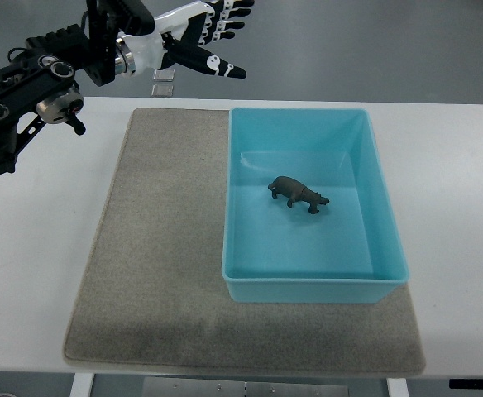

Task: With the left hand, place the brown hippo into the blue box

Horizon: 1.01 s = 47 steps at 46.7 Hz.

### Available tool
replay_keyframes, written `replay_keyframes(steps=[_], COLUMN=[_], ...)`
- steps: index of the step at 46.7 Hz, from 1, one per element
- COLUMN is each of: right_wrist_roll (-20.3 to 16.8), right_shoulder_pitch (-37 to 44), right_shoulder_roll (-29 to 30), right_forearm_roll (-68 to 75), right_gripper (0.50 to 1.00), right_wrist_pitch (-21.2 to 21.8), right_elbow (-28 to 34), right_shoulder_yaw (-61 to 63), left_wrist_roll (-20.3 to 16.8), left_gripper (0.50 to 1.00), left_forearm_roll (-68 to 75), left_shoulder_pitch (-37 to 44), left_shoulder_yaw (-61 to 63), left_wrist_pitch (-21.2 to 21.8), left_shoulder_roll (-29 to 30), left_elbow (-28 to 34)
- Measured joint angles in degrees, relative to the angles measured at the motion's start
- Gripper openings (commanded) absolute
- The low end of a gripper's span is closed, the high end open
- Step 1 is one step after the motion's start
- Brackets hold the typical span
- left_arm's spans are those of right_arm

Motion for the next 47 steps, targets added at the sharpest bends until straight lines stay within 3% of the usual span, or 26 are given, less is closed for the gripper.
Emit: replay_keyframes(steps=[7, 11, 16, 27, 33, 47], right_wrist_roll=[0.0, 0.0, 0.0, 0.0, 0.0, 0.0], right_shoulder_pitch=[0.0, 0.0, 0.0, 0.0, 0.0, -0.2], right_shoulder_roll=[0.0, 0.0, 0.0, 0.0, 0.0, 0.0], right_forearm_roll=[0.0, 0.0, 0.0, 0.0, 0.0, -0.1], right_gripper=[0.936, 0.936, 0.936, 0.936, 0.936, 0.936], right_wrist_pitch=[0.0, 0.0, 0.0, 0.0, 0.0, 0.5], right_elbow=[0.0, 0.0, 0.0, 0.0, 0.0, 1.0], right_shoulder_yaw=[0.0, 0.0, 0.0, 0.0, 0.0, 0.3], left_wrist_roll=[0.4, 2.7, 5.7, 8.2, 11.5, 12.0], left_gripper=[0.996, 0.999, 0.999, 0.996, 0.996, 0.999], left_forearm_roll=[-11.7, -17.6, -26.3, -40.8, -46.1, -47.8], left_shoulder_pitch=[2.8, 3.6, 4.8, 7.6, 9.8, 12.7], left_shoulder_yaw=[-0.4, -0.6, -0.6, -0.5, -0.6, -0.7], left_wrist_pitch=[-4.9, -8.1, -9.7, -14.4, -14.7, -14.8], left_shoulder_roll=[1.5, 2.0, 2.0, 1.9, 1.7, 1.6], left_elbow=[2.9, 5.3, 8.4, 12.2, 12.3, 12.3])
